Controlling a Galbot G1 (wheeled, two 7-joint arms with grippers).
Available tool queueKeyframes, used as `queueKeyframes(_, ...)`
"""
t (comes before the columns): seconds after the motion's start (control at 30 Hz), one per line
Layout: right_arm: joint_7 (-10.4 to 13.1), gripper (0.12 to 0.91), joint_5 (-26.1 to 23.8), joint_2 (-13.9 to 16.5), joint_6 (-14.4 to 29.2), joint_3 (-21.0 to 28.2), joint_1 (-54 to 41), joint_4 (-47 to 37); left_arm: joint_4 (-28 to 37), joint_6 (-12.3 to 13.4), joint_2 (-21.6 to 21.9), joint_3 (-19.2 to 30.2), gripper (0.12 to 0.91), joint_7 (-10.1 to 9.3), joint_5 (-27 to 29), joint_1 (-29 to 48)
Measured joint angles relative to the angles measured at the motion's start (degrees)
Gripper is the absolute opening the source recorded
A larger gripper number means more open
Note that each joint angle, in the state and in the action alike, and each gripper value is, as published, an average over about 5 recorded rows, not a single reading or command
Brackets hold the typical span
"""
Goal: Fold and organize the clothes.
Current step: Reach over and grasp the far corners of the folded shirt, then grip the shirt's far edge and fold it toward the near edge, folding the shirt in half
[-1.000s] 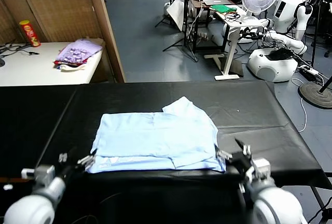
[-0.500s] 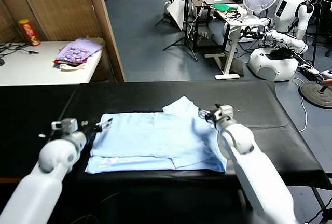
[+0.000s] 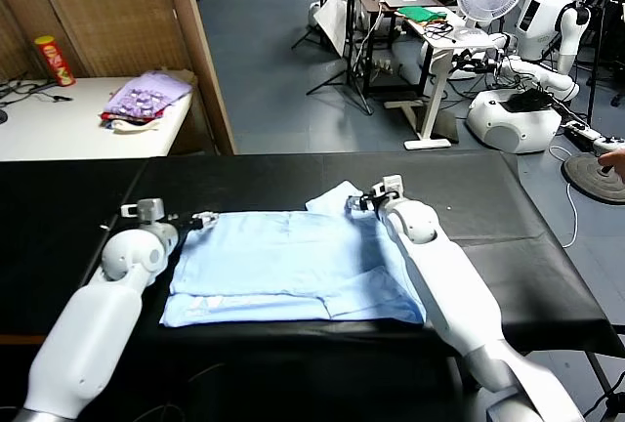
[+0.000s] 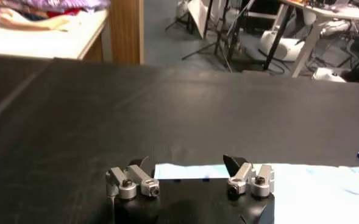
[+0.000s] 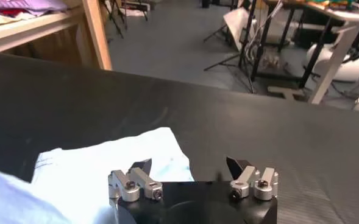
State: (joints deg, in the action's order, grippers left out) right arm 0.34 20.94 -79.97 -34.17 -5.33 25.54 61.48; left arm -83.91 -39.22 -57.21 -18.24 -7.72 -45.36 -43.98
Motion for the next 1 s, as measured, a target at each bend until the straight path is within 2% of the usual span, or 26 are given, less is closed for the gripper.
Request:
queueKeyframes(0.17,0.1,0.185,-0.4,-0.5,0.8,-0.1,0.2,-0.2,1.3,0.0,0.3,0.1,0.408,0.41,0.6,0.1)
queueKeyframes(0.23,0.1,0.139,-0.8,-0.4,1.8,-0.3,0.6,0.1,1.8,0.3,0.2,0.1,0.308,0.88,0.8,0.4)
queueKeyframes(0.3,0.2,0.126,-0.9,-0.2,3.0,-0.7,1.0,0.6,2.3,0.7,0.0,0.1,0.195,1.49,0.9,0.6)
queueKeyframes(0.37,0.2,0.122,-0.4,0.3,4.2,-1.1,1.7,1.5,2.6,1.3,-0.2,0.2,0.139,2.16,1.0,0.7)
queueKeyframes(0.53,0.2,0.122,2.3,2.2,6.2,-2.2,4.2,6.7,1.9,3.3,-0.3,-0.4,0.129,2.99,2.1,0.3)
queueKeyframes(0.7,1.3,0.122,5.8,5.8,4.7,-3.7,9.1,16.9,-1.1,4.6,0.5,-1.9,0.128,3.01,4.6,-1.5)
queueKeyframes(0.83,3.8,0.122,9.8,9.4,1.8,-5.0,14.1,26.3,-6.1,5.2,2.3,-3.5,0.128,3.01,5.1,-4.9)
queueKeyframes(1.0,7.8,0.122,14.8,14.0,-4.0,-6.3,20.0,37.2,-13.5,5.5,5.1,-5.8,0.128,2.62,5.1,-10.6)
